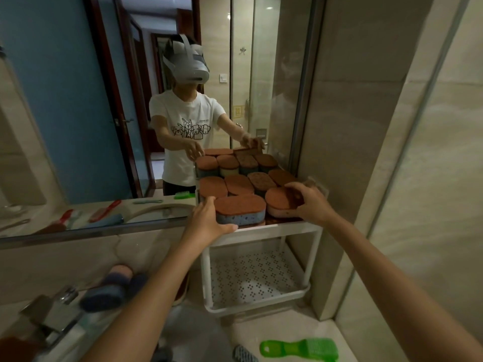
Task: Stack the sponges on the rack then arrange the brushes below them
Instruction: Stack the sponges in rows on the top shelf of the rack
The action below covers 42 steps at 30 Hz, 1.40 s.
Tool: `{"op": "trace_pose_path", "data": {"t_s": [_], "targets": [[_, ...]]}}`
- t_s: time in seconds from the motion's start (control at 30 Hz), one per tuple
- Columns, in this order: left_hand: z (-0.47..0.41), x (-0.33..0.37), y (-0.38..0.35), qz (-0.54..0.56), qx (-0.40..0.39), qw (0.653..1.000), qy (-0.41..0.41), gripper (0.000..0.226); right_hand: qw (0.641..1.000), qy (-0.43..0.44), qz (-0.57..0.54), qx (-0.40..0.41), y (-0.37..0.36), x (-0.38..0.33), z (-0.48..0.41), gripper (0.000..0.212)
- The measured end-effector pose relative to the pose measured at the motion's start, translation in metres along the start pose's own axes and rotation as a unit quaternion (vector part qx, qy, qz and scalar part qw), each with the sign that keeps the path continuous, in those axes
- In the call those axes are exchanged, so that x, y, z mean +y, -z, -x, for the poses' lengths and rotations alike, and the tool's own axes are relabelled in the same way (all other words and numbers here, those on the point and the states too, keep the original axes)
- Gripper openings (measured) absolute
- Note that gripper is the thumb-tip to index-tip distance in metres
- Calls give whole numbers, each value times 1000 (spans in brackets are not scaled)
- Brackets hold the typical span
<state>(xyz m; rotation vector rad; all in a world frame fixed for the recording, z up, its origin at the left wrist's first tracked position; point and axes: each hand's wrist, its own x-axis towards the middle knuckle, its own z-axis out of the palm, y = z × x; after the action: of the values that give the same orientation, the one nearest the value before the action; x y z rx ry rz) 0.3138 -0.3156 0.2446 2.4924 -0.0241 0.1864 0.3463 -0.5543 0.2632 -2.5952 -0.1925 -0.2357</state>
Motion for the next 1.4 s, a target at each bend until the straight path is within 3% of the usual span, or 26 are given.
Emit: {"op": "trace_pose_path", "data": {"t_s": [0.1,0.27,0.4,0.5,0.83,1.0,1.1,1.27,1.4], "targets": [[-2,-2,-1,15,7,1000,2,80,999,-1,34,-11,-8,4,0,61],[-2,-2,-4,29,14,999,-8,78,990,15,132,42,-17,-3,13,60],[-1,0,-4,35,10,999,-10,78,983,79,138,92,-29,-8,24,56],[0,2,-3,38,6,999,-13,76,984,79,128,91,-34,-5,29,53],[8,0,-1,69,6,997,-21,75,987,82,91,107,-39,-8,33,80],[21,-1,3,88,74,993,-5,60,947,203,14,247,-61,-32,53,44],[40,-11,11,120,147,982,-3,42,930,258,-39,260,-90,-60,71,33],[86,-66,10,147,196,965,97,25,939,300,-117,119,-169,-93,113,32],[131,-148,-22,154,131,948,244,24,958,222,-125,-132,-249,-97,149,39]]}}
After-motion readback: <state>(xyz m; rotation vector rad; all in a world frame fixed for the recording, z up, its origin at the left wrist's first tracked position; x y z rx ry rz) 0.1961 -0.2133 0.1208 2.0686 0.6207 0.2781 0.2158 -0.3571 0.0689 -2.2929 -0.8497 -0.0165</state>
